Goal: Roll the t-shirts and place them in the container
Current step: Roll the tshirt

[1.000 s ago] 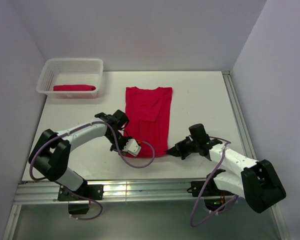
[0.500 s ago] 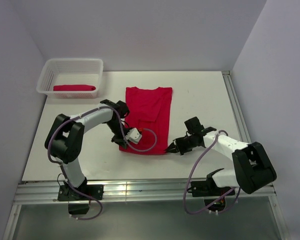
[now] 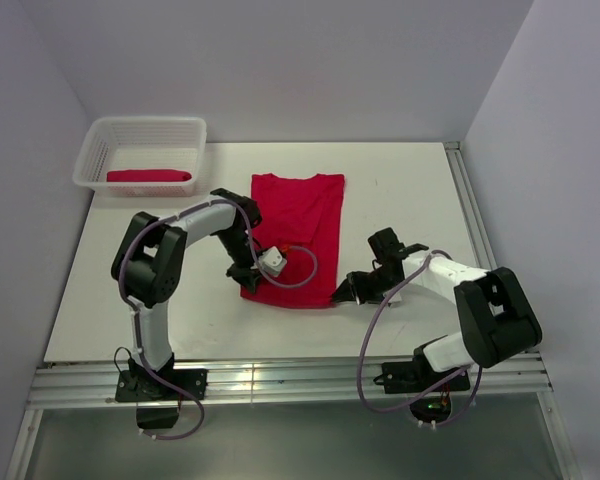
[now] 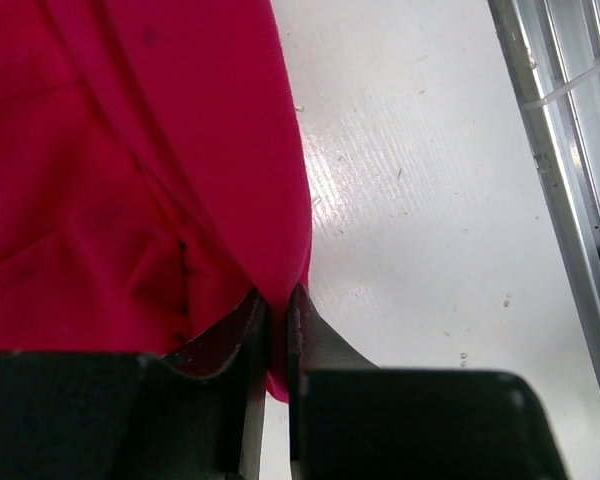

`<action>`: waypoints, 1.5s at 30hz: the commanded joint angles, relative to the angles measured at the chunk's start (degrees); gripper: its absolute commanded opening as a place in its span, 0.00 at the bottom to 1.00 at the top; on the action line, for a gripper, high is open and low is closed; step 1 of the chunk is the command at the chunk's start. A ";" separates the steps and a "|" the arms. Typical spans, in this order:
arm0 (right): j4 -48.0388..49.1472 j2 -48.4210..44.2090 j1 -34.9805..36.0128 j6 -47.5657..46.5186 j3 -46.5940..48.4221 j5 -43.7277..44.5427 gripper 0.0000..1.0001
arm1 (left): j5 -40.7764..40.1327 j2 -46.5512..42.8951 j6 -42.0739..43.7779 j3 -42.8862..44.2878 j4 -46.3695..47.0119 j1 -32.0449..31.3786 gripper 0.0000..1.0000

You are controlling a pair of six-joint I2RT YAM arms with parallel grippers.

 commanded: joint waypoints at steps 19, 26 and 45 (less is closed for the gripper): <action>7.22 -4.04 -3.90 3.94 -2.67 5.56 0.00 | 1.60 5.50 0.50 4.67 -1.46 1.24 0.11; 1.84 -8.97 -5.48 -1.77 -0.99 10.15 0.03 | 1.78 4.98 0.50 3.96 -1.29 1.24 0.10; 5.34 6.68 -4.87 -31.21 8.59 4.17 1.00 | 1.77 5.24 3.13 3.08 -2.52 0.80 0.08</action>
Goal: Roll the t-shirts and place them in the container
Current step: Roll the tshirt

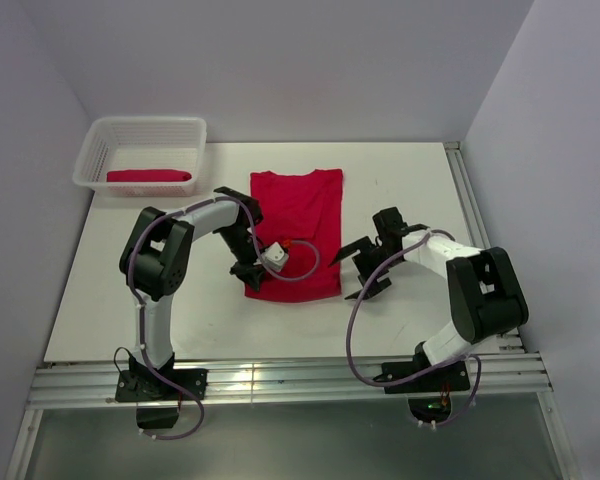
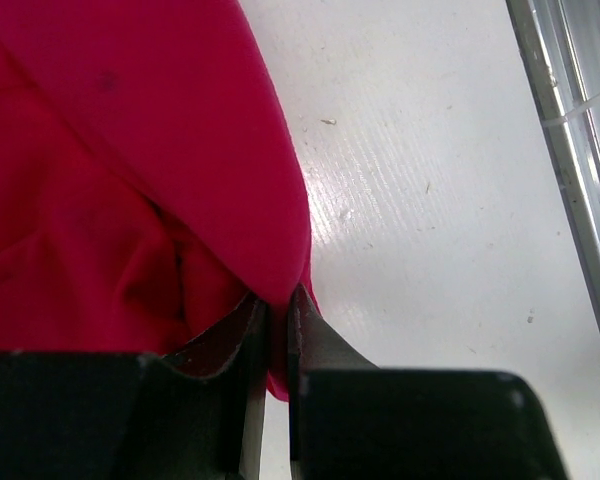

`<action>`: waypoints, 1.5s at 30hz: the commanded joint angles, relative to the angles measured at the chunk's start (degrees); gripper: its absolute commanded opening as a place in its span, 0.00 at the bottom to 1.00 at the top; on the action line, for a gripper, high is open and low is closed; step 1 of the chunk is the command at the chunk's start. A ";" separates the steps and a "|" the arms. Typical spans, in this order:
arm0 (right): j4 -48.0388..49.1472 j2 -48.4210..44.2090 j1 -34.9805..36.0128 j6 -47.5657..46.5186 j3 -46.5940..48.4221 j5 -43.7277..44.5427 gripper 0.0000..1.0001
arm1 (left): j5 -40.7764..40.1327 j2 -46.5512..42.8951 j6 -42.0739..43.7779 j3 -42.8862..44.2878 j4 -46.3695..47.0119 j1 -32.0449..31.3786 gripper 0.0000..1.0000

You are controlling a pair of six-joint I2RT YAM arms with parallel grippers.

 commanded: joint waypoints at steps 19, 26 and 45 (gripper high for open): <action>12.48 -42.43 -0.81 -26.61 -7.38 20.02 0.99 | -0.91 0.21 4.30 -0.59 -2.33 0.35 0.08; 18.98 -48.61 8.40 -46.54 -12.99 23.97 0.99 | -0.56 0.30 3.78 -0.24 -2.15 0.17 0.08; 40.44 -62.93 27.22 -73.74 -22.76 32.69 1.00 | -0.74 -0.05 1.93 -1.29 -0.65 0.08 0.08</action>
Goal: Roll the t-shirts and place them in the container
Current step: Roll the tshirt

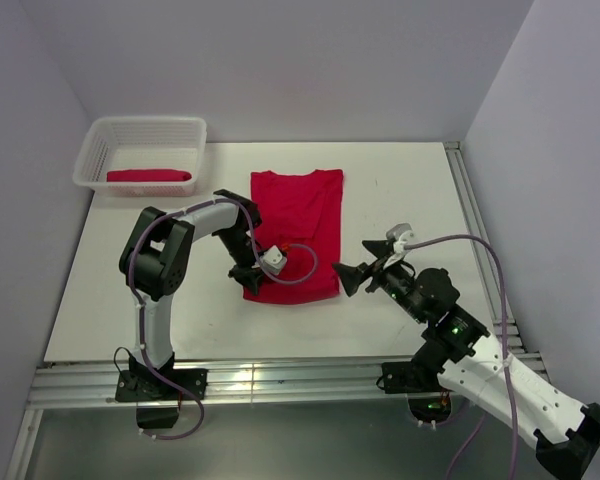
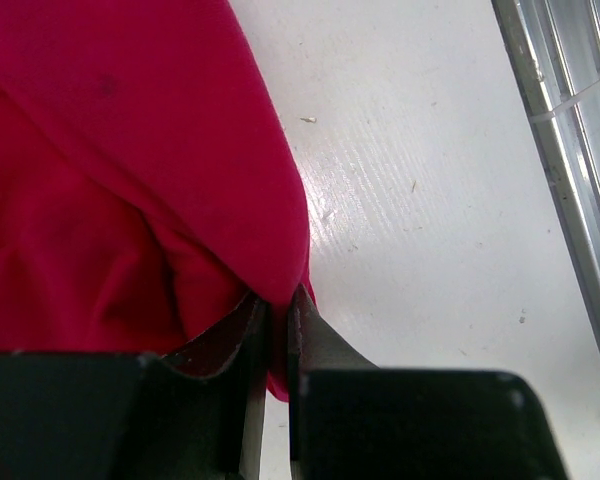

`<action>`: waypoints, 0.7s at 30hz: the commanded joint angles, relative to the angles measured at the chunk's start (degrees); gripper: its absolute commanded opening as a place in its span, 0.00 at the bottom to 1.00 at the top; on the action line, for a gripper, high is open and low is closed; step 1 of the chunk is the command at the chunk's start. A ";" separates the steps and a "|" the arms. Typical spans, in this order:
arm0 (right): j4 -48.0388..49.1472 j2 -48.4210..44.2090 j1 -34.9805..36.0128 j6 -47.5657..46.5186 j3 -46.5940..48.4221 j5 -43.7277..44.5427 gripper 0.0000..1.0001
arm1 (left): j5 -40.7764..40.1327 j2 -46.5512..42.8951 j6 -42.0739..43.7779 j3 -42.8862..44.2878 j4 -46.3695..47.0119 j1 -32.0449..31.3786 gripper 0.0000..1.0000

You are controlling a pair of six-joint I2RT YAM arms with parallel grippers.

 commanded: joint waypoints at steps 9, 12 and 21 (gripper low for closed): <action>-6.56 11.35 0.56 -20.86 0.99 -10.44 0.90 | -1.46 -0.20 0.14 0.50 -0.10 -0.01 0.08; -6.65 13.64 1.52 -22.00 0.46 -11.86 0.71 | -1.90 -0.47 0.22 -0.11 0.24 -0.01 0.08; -5.77 21.46 4.34 -28.49 1.95 -15.29 0.75 | -3.30 -1.08 0.84 -0.38 -0.28 -0.01 0.08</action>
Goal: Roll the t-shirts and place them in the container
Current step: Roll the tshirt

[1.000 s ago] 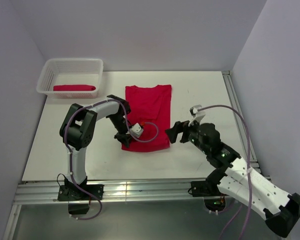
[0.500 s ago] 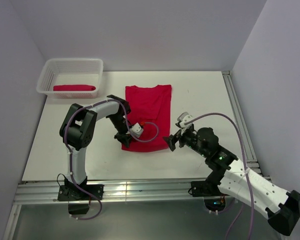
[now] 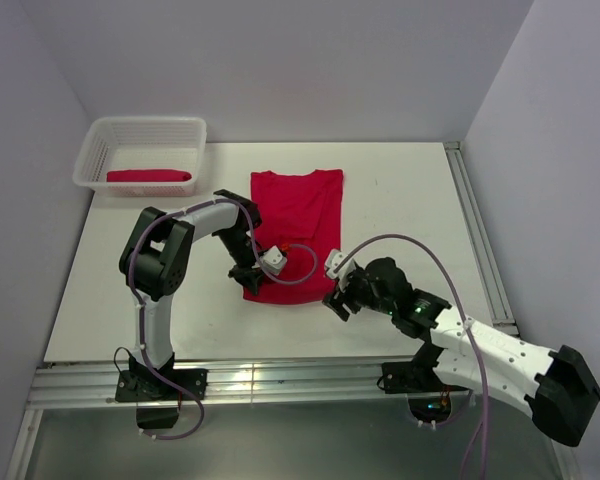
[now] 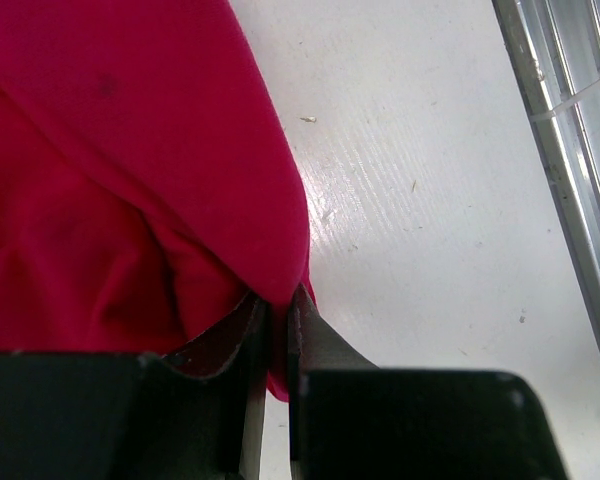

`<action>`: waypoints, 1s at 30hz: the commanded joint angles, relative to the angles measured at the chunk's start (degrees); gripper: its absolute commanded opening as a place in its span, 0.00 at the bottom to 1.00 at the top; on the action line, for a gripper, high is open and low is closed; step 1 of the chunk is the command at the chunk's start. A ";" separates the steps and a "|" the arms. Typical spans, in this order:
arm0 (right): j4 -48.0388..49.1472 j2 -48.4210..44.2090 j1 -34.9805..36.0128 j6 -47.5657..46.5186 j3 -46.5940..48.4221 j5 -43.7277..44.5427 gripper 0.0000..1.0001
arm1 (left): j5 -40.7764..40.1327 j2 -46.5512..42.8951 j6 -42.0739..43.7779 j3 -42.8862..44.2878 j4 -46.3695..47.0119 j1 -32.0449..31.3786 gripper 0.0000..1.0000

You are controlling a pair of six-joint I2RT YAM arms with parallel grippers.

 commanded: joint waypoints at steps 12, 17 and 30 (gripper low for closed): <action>4.55 10.16 0.56 -13.64 3.40 1.47 0.69 | -3.31 -0.91 1.19 -1.02 -0.02 0.08 0.08; 4.62 10.60 -1.20 -14.43 3.58 -1.16 0.69 | -2.87 -0.21 1.45 0.12 -0.98 -0.01 0.08; 4.02 18.60 -1.99 -17.51 6.83 -4.77 0.49 | -3.31 0.06 1.54 0.30 -1.25 0.08 0.08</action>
